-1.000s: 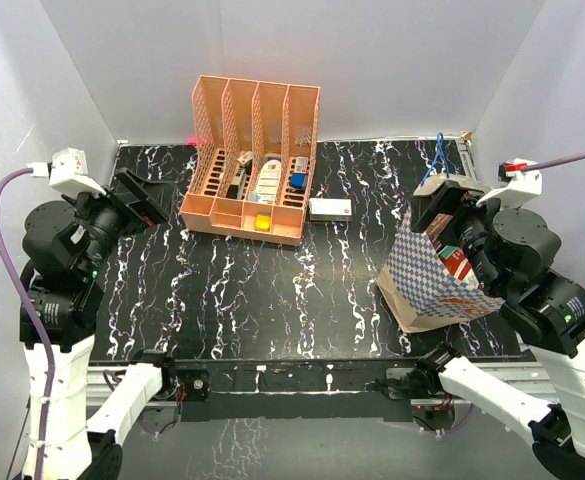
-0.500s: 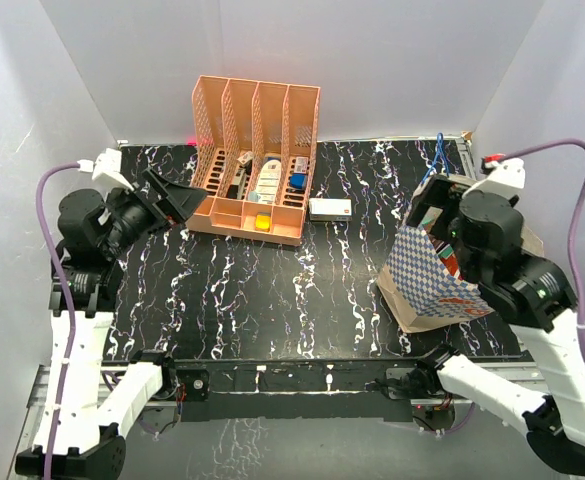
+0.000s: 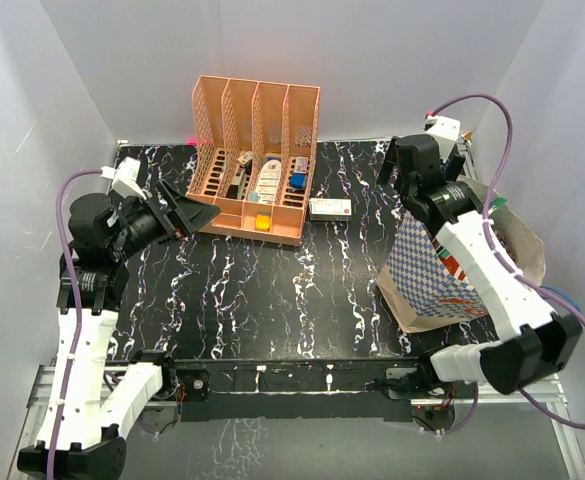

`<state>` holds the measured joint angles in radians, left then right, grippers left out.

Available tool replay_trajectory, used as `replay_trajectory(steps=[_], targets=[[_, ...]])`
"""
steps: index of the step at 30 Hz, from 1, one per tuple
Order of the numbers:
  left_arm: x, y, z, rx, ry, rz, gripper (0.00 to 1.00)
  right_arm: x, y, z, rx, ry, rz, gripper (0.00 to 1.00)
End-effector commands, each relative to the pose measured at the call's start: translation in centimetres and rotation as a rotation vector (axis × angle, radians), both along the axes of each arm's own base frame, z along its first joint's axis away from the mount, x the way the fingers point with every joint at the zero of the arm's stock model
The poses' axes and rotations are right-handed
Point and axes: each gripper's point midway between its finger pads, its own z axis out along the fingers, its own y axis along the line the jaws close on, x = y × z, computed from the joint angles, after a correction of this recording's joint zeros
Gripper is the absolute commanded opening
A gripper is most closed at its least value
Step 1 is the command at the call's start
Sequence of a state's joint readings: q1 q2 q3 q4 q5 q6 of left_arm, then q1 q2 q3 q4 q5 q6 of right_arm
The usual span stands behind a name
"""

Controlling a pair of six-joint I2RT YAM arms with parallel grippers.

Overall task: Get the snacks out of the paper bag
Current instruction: Adjust the paper bag at the center of the board.

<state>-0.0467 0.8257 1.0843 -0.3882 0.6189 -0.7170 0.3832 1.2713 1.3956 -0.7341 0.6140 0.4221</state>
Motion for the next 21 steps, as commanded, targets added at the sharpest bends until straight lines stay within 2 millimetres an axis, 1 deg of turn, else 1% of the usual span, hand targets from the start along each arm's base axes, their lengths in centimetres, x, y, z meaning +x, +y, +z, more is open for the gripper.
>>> replay_trajectory(steps=[1,4,7,10,16,21], targets=[[-1.5,-0.1,0.0,0.018,-0.027,-0.038,0.98,4.6,0.0,3.3,0.072,-0.149,-0.023,0.98],[-1.8,0.1,-0.7,0.044,-0.019,-0.037,0.98,6.1,-1.1,2.4,0.017,-0.125,-0.078,0.98],[-1.8,0.6,-1.1,0.09,-0.023,-0.018,0.98,7.0,-2.4,1.6,-0.004,-0.115,-0.123,0.98],[-1.8,1.2,-1.2,0.132,-0.031,0.003,0.98,7.8,-3.3,1.3,-0.004,-0.12,-0.145,0.98],[-1.8,1.7,-1.1,0.179,-0.04,0.013,0.98,8.9,-5.0,1.7,-0.01,-0.142,-0.201,0.95],[-1.7,1.8,-1.3,0.193,-0.044,0.017,0.98,9.6,-5.3,1.7,-0.005,-0.16,-0.202,0.88]])
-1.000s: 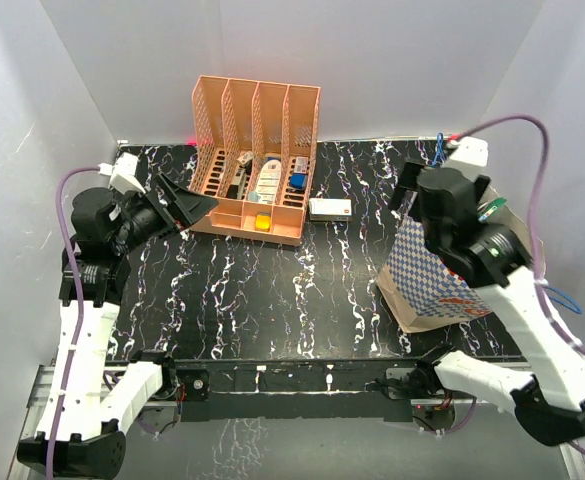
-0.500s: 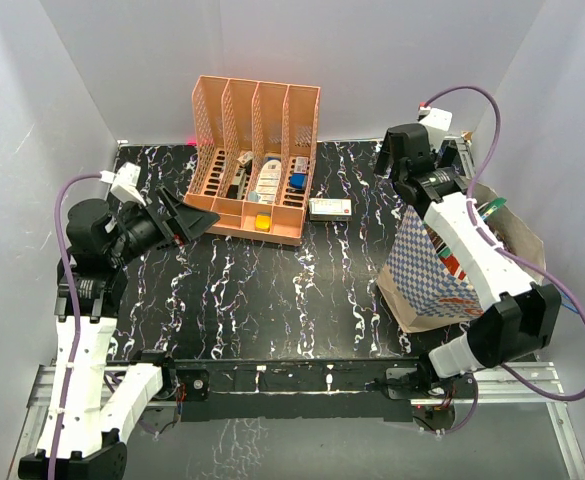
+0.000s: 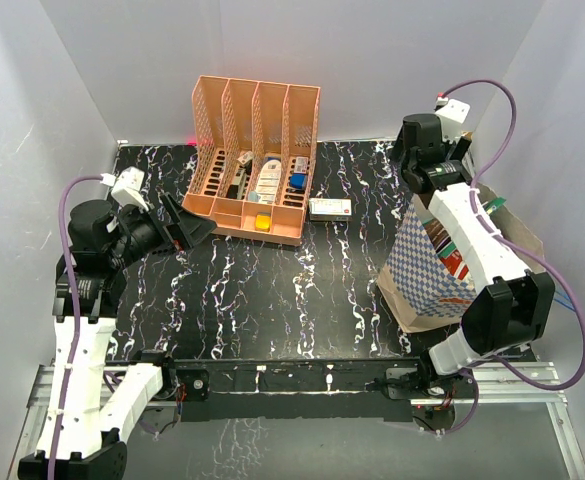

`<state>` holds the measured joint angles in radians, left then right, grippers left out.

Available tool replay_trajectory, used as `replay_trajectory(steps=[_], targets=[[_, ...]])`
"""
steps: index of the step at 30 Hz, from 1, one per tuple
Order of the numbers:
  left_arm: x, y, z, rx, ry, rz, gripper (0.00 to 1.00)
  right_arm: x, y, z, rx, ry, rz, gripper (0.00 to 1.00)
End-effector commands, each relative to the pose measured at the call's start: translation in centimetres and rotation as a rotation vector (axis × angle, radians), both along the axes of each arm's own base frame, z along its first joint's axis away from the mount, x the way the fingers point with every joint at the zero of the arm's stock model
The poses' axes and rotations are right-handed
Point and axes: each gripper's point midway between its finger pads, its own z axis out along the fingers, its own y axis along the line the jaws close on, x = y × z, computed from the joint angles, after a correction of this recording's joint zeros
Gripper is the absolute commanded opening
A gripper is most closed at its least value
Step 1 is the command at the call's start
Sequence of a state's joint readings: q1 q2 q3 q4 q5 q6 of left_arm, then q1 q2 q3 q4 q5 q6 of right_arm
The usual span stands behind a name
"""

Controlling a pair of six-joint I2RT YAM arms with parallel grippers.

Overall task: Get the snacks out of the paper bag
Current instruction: Adjust the paper bag at the center of the board.

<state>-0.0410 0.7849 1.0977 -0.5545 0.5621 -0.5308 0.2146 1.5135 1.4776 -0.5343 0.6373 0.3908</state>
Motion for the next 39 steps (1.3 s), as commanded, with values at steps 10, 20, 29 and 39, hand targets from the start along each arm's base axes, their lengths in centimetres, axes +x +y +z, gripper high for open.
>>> replay_trajectory(steps=[10,20,29,39], targets=[[0.0,0.5,0.5,0.046,-0.029,0.008,0.98,2.9,1.6,2.5,0.091,-0.128,0.086,0.71],[0.2,0.7,0.7,0.044,-0.02,0.027,0.98,-1.1,9.8,3.2,0.19,-0.08,0.636,0.31],[0.5,0.0,0.7,-0.017,0.008,0.007,0.98,-6.9,15.1,4.1,0.318,-0.058,0.994,0.09],[1.1,-1.8,1.7,-0.153,0.009,-0.061,0.98,-17.0,23.7,5.0,0.395,-0.024,1.419,0.09]])
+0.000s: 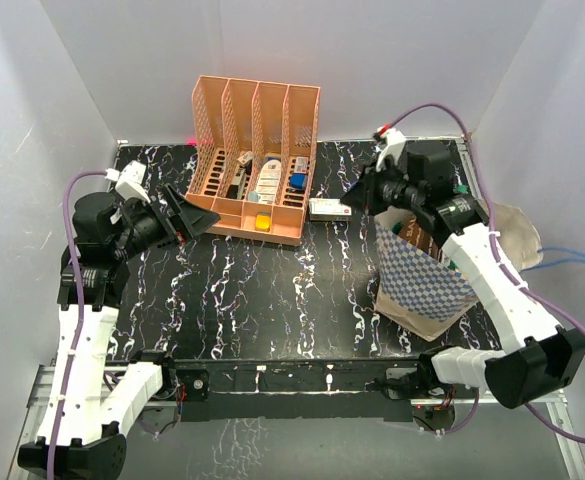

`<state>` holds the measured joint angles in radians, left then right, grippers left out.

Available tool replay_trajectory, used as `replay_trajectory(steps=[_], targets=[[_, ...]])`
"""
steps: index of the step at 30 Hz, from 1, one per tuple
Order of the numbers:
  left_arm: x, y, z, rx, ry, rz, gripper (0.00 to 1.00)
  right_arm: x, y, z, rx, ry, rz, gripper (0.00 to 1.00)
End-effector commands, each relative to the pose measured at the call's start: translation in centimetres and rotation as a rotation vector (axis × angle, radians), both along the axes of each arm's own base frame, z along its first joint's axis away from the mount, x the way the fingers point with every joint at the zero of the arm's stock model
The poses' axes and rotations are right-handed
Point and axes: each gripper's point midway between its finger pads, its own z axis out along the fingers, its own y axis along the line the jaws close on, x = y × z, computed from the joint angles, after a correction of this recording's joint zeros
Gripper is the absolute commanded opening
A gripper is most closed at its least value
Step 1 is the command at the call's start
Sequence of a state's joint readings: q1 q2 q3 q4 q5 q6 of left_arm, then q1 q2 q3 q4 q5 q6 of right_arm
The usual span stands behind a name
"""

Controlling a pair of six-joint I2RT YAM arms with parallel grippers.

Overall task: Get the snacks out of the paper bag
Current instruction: Adjust the paper bag at the center of the board.

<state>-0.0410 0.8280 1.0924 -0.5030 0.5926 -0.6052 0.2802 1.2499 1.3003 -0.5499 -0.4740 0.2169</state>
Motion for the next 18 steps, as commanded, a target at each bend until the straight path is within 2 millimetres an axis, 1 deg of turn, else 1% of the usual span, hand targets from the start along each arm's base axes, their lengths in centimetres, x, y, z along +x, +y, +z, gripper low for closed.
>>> replay_trajectory(steps=[1,3,4,6,8,10,12,14,15,16,17,18], targets=[[0.1,-1.5,1.9,-0.123,-0.033,-0.066,0.98,-6.8,6.4,3.0,0.08,-0.074,0.3,0.09],[0.3,-2.0,2.4,-0.183,-0.04,-0.081,0.98,-8.6,8.5,2.7,0.086,-0.066,0.348,0.09],[0.4,-2.2,2.7,-0.212,-0.039,-0.089,0.98,-9.1,9.2,2.7,0.095,-0.056,0.357,0.1],[0.5,-2.7,3.1,-0.261,-0.033,-0.112,0.98,-9.7,9.8,3.0,0.121,-0.056,0.369,0.11],[0.5,-3.0,3.0,-0.292,-0.027,-0.126,0.98,-9.8,9.9,3.2,0.135,-0.075,0.371,0.14],[0.4,-3.0,3.0,-0.309,-0.019,-0.122,0.98,-9.6,9.7,3.2,0.113,-0.087,0.362,0.2],[0.2,-3.1,3.2,-0.322,-0.011,-0.121,0.98,-9.0,9.2,3.7,0.064,-0.111,0.337,0.24],[0.0,-3.1,3.4,-0.336,-0.014,-0.121,0.98,-8.2,8.1,4.0,0.004,-0.144,0.289,0.29],[-0.2,-3.1,3.5,-0.341,-0.019,-0.12,0.98,-7.9,7.5,4.3,-0.022,-0.162,0.262,0.34],[-0.3,-3.0,3.6,-0.346,-0.025,-0.113,0.98,-7.7,6.9,4.6,-0.046,-0.184,0.236,0.41],[-0.4,-3.0,3.7,-0.353,-0.032,-0.103,0.99,-7.4,6.2,5.0,-0.07,-0.2,0.204,0.5],[-0.4,-2.9,3.7,-0.362,-0.036,-0.094,0.98,-7.2,5.4,5.4,-0.093,-0.22,0.174,0.63]])
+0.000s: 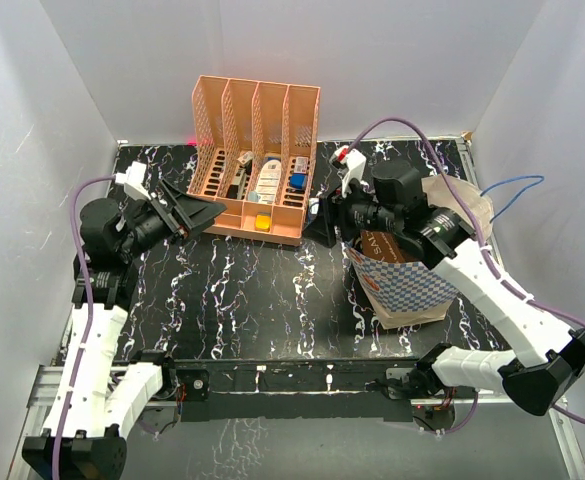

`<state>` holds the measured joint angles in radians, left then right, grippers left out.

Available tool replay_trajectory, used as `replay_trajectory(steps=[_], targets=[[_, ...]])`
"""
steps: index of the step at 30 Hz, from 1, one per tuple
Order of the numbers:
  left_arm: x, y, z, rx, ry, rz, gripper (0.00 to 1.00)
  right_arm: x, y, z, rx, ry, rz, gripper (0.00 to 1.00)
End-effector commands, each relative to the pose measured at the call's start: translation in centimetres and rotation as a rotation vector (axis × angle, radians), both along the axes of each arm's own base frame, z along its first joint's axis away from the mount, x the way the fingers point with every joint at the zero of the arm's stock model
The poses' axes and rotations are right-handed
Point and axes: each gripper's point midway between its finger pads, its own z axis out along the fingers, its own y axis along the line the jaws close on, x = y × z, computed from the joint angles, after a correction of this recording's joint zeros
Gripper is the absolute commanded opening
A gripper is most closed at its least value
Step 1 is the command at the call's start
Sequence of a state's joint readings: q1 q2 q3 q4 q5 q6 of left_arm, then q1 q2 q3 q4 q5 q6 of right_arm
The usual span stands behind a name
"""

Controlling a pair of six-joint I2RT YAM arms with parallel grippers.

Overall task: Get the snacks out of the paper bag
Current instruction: Adjust the paper bag at the center of the board.

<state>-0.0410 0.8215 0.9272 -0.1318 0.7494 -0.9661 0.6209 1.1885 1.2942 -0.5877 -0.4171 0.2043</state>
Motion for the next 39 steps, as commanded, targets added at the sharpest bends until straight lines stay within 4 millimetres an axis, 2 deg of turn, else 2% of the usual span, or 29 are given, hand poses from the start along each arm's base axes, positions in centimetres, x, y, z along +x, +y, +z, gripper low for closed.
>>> replay_trajectory(steps=[1,3,5,8,12,15,17,19,23,26,29,32,35,38,39], targets=[[-1.1,-0.2,2.0,-0.064,-0.063,0.001,0.98,1.4,-3.6,5.0,-0.058,-0.212,-0.147,0.74],[-1.1,-0.4,2.1,-0.082,-0.074,0.001,0.98,1.3,-5.0,6.0,-0.083,-0.254,-0.194,0.89],[-1.0,-1.0,1.9,-0.095,-0.077,-0.005,0.98,1.2,-6.4,6.9,-0.102,-0.291,-0.241,0.97],[-0.6,-2.9,1.4,-0.103,-0.068,-0.043,0.98,1.2,-8.7,8.6,-0.108,-0.327,-0.348,0.98],[-0.4,-7.8,0.4,-0.067,-0.062,-0.15,0.98,1.9,-12.4,11.0,-0.062,-0.385,-0.576,0.98],[-0.8,-12.2,-0.3,-0.035,-0.062,-0.239,0.98,2.6,-15.5,11.5,-0.016,-0.36,-0.802,0.98],[-1.2,-15.4,-1.2,-0.012,-0.065,-0.304,0.98,2.4,-16.6,11.4,-0.041,-0.352,-0.849,0.98],[-1.3,-17.7,-1.2,0.01,-0.094,-0.348,0.99,2.1,-17.6,11.1,-0.066,-0.353,-0.886,0.98],[-0.3,-20.6,-2.5,0.075,-0.076,-0.368,0.95,0.6,-17.9,12.1,-0.045,-0.404,-0.829,0.98],[0.7,-21.4,-2.7,0.076,-0.077,-0.349,0.83,-0.4,-18.3,12.6,-0.007,-0.439,-0.816,0.98],[1.4,-22.0,-2.8,0.079,-0.059,-0.339,0.61,-0.9,-18.4,12.2,0.0,-0.447,-0.796,0.98],[1.7,-22.5,-2.8,0.074,-0.045,-0.346,0.4,-1.1,-17.4,11.4,-0.032,-0.418,-0.735,0.98],[2.0,-21.9,-3.1,0.1,-0.026,-0.312,0.17,-1.4,-16.3,10.6,-0.05,-0.384,-0.668,0.98],[2.2,-20.9,-3.2,0.126,-0.013,-0.256,0.06,-1.9,-15.5,9.8,-0.046,-0.344,-0.621,0.96],[1.9,-20.3,-2.3,0.119,-0.028,-0.242,0.04,-2.0,-15.5,9.5,-0.042,-0.319,-0.629,0.95]])
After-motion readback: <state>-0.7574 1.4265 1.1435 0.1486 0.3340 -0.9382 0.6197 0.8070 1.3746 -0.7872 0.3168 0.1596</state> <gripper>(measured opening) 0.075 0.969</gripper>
